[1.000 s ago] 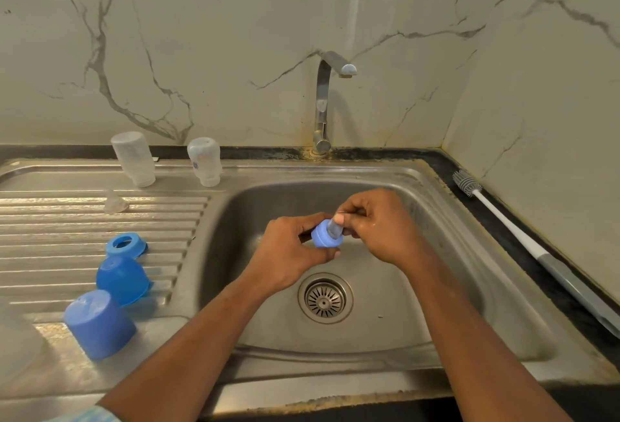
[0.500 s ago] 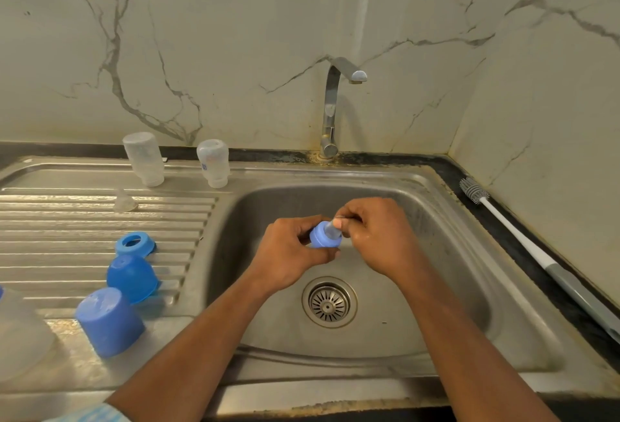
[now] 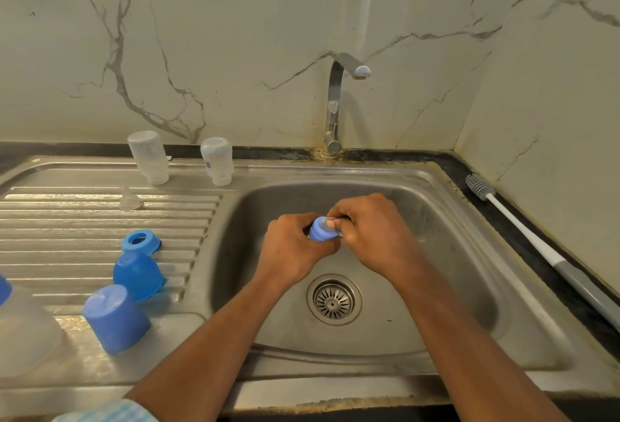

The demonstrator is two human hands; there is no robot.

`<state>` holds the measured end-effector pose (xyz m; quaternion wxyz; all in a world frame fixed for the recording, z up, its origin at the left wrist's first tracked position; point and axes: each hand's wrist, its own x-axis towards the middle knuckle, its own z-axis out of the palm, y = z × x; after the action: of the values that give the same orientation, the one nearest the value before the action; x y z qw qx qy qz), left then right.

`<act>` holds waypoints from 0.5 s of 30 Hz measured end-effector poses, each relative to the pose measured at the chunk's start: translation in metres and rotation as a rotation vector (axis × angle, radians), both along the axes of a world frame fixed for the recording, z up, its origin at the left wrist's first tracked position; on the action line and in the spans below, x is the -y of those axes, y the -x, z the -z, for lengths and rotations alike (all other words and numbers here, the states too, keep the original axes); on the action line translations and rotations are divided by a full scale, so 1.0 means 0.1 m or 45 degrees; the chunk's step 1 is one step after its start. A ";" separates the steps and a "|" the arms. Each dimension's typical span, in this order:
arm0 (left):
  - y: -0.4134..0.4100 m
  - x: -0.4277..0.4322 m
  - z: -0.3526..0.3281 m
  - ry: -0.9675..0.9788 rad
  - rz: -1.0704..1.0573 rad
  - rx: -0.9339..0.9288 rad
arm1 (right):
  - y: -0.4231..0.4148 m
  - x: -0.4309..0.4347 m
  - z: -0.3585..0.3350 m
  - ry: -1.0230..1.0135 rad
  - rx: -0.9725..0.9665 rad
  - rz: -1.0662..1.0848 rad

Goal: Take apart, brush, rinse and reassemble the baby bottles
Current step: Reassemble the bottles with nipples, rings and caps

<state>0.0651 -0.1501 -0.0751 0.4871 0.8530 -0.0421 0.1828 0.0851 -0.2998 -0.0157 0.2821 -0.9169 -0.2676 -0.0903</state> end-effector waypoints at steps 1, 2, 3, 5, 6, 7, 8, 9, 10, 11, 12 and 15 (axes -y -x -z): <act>0.00 0.00 0.00 0.001 0.012 0.001 | 0.00 0.00 0.01 -0.017 0.006 0.007; 0.00 -0.01 0.00 0.000 0.027 0.015 | 0.00 0.00 0.02 -0.093 -0.005 0.018; 0.00 -0.02 0.00 0.000 0.030 0.037 | 0.01 0.01 0.04 -0.224 -0.039 0.031; -0.01 -0.06 -0.01 0.006 -0.032 0.094 | 0.02 0.04 0.06 -0.450 -0.161 0.069; -0.01 -0.07 -0.01 0.012 -0.082 0.106 | 0.01 0.06 0.07 -0.472 -0.226 0.091; -0.01 -0.08 -0.02 0.014 -0.126 0.112 | 0.01 0.07 0.08 -0.445 -0.278 0.116; -0.01 -0.08 -0.01 0.010 -0.150 0.114 | 0.00 0.07 0.09 -0.408 -0.321 0.129; -0.01 -0.07 -0.01 -0.010 -0.153 0.118 | 0.00 0.06 0.10 -0.388 -0.359 0.126; -0.01 -0.06 0.00 -0.036 -0.140 0.122 | 0.01 0.05 0.11 -0.388 -0.385 0.106; -0.01 -0.04 0.00 -0.059 -0.125 0.127 | 0.02 0.03 0.13 -0.400 -0.395 0.067; -0.01 -0.03 0.01 -0.076 -0.116 0.133 | 0.02 0.01 0.15 -0.408 -0.398 0.030; 0.00 0.01 -0.02 -0.149 -0.143 0.145 | 0.02 -0.04 0.19 -0.423 -0.418 0.014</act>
<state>0.0649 -0.1509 -0.0735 0.4223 0.8692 -0.0326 0.2552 0.0835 -0.2958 -0.0349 0.4685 -0.8616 -0.1947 0.0156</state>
